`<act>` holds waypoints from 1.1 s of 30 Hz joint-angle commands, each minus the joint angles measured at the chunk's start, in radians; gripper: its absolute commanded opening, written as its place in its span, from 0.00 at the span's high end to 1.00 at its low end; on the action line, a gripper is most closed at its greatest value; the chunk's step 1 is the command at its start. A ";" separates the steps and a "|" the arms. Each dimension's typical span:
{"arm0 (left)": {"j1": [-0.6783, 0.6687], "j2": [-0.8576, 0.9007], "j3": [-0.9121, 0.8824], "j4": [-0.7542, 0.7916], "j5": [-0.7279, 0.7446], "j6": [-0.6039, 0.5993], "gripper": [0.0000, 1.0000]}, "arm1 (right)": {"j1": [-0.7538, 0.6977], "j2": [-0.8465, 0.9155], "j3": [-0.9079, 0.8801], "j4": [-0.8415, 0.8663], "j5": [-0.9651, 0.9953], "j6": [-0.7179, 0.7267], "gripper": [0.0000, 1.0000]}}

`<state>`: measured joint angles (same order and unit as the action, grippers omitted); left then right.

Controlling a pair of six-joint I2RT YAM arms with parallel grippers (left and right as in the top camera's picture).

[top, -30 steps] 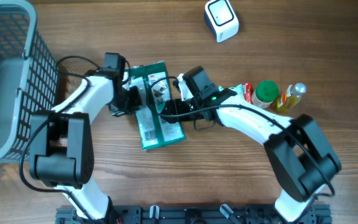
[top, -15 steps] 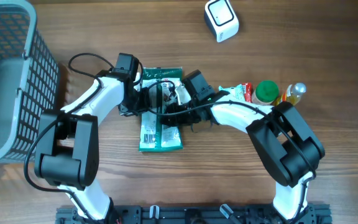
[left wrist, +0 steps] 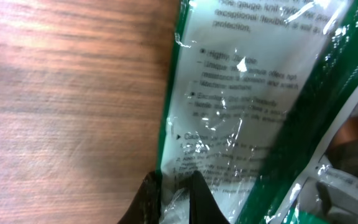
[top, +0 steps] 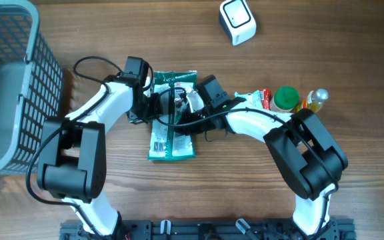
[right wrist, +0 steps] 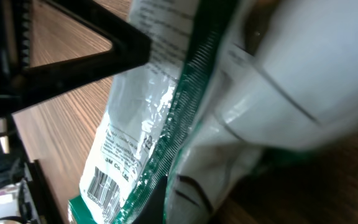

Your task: Scan the item barcode

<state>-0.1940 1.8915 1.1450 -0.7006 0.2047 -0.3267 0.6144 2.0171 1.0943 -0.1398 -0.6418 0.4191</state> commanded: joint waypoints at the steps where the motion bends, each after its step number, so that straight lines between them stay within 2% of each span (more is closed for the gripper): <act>1: 0.063 -0.066 0.076 -0.043 0.004 0.009 0.95 | 0.007 0.021 -0.010 0.005 0.064 -0.052 0.96; 4: 0.118 -0.160 0.116 -0.051 0.004 0.010 0.89 | 0.007 0.021 -0.010 0.001 0.070 -0.053 0.96; 5: 0.135 -0.192 0.116 -0.049 0.003 0.010 0.79 | 0.007 0.021 -0.010 0.001 0.070 -0.053 0.96; 8: 0.158 -0.216 0.116 -0.066 -0.015 0.063 0.77 | 0.007 0.021 -0.010 0.001 0.070 -0.053 0.96; 14: 0.159 -0.203 0.114 -0.132 -0.198 0.062 0.74 | 0.007 0.021 -0.010 -0.012 0.081 -0.104 0.96; 16: 0.159 -0.203 0.114 -0.146 -0.203 0.062 0.66 | 0.007 0.021 -0.010 -0.015 0.081 -0.104 0.96; 17: 0.159 -0.203 0.114 -0.152 -0.203 0.062 0.61 | 0.007 0.021 -0.010 -0.018 0.081 -0.104 0.96; 18: 0.159 -0.203 0.114 -0.164 -0.203 0.061 0.14 | 0.007 0.021 -0.010 -0.022 0.083 -0.105 0.96; 19: 0.159 -0.203 0.114 -0.177 -0.203 0.062 0.00 | 0.007 0.021 -0.010 -0.023 0.085 -0.105 0.96; 29: 0.159 -0.203 0.114 -0.176 -0.203 0.061 0.00 | 0.007 0.021 -0.010 -0.037 0.084 -0.101 0.95; 30: 0.159 -0.203 0.114 -0.176 -0.203 0.061 0.00 | 0.007 0.021 -0.010 -0.037 0.084 -0.095 0.90; 33: 0.159 -0.203 0.114 -0.175 -0.203 0.061 0.00 | 0.006 0.021 -0.010 -0.037 0.064 -0.068 0.87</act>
<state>-0.0380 1.6768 1.2606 -0.8753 0.0193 -0.2741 0.6174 2.0171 1.0943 -0.1715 -0.5827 0.3412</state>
